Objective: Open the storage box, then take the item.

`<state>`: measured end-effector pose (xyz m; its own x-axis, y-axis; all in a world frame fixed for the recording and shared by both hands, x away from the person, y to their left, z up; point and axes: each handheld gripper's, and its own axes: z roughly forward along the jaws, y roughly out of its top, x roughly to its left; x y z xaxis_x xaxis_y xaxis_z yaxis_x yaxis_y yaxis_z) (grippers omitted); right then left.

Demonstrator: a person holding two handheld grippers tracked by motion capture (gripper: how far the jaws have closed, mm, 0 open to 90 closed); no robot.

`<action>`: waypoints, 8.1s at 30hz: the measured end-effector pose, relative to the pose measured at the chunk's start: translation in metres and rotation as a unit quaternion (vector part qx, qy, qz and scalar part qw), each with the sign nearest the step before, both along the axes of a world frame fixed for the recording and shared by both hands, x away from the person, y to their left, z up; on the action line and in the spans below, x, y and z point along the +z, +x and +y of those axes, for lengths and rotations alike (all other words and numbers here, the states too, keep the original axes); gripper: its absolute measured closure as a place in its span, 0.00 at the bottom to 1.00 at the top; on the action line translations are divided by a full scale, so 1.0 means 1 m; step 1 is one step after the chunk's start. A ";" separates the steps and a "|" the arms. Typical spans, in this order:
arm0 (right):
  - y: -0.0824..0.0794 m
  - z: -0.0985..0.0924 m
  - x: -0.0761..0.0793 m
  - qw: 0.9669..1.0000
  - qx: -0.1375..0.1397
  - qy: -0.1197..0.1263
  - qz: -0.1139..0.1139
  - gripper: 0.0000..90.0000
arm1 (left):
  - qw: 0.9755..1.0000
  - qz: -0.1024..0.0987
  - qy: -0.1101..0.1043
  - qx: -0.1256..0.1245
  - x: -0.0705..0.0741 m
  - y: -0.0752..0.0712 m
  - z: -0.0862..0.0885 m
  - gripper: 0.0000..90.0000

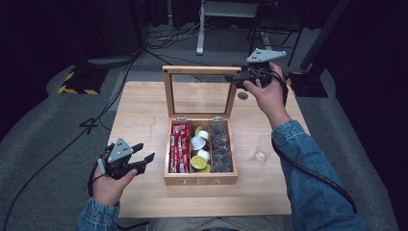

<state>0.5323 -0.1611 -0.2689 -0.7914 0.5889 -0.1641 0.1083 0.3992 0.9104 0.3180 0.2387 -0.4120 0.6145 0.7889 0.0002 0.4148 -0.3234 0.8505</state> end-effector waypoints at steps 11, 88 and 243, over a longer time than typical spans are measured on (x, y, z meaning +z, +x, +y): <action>0.026 0.007 -0.021 0.999 -0.024 -0.009 0.031 0.45 | 1.000 0.002 0.003 -0.002 -0.001 0.002 -0.001 0.47; -0.081 -0.019 -0.077 0.985 0.007 -0.004 0.173 0.40 | 0.994 0.106 0.025 0.010 -0.029 0.009 0.005 0.35; -0.113 -0.124 -0.110 0.971 -0.065 -0.127 0.194 0.76 | 0.991 0.108 0.074 0.002 -0.092 0.022 0.020 0.13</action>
<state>0.4197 -0.2854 -0.3787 -0.7436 0.6683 -0.0212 0.4884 0.5645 0.6655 0.3395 0.2583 -0.5042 0.6103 0.7921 -0.0149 0.5831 -0.4364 0.6853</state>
